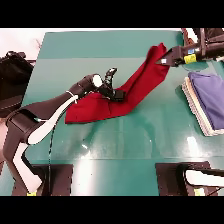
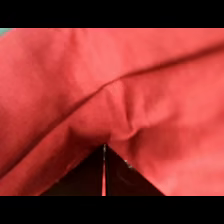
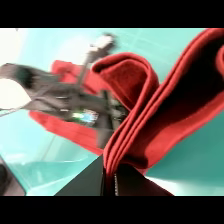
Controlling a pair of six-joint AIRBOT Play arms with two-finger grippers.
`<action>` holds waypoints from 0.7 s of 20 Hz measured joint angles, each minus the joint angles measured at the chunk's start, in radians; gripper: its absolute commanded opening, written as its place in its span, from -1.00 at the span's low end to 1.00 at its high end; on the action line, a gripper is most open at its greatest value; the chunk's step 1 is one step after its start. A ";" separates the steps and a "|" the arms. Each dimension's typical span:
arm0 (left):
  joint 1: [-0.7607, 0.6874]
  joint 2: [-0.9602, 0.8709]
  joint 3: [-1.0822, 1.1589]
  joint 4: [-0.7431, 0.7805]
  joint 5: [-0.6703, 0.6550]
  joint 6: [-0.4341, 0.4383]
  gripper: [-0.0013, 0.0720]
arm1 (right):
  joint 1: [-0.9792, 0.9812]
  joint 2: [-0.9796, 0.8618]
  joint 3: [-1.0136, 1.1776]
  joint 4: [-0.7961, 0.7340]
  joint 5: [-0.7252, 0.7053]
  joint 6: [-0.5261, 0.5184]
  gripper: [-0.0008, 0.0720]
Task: Fold the shirts.
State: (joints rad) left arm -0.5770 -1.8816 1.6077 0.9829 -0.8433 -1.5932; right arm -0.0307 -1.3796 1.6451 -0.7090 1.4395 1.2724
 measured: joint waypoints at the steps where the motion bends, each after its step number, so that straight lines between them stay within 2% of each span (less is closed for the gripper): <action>1: -0.001 -0.003 0.003 0.002 -0.002 0.000 -0.89 | 0.026 0.002 0.015 0.000 -0.006 0.005 -0.93; 7: 0.058 0.017 0.088 0.029 -0.084 0.001 -0.89 | 0.168 0.004 0.050 0.002 -0.081 0.033 -0.93; 14: 0.303 0.242 0.240 0.184 -0.238 0.010 -0.89 | 0.449 -0.067 0.055 0.021 -0.305 0.039 -0.91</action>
State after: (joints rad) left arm -0.2737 -1.6398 1.8477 1.1671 -1.0817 -1.5837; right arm 0.4183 -1.4464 1.7004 -0.6876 1.1343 1.3109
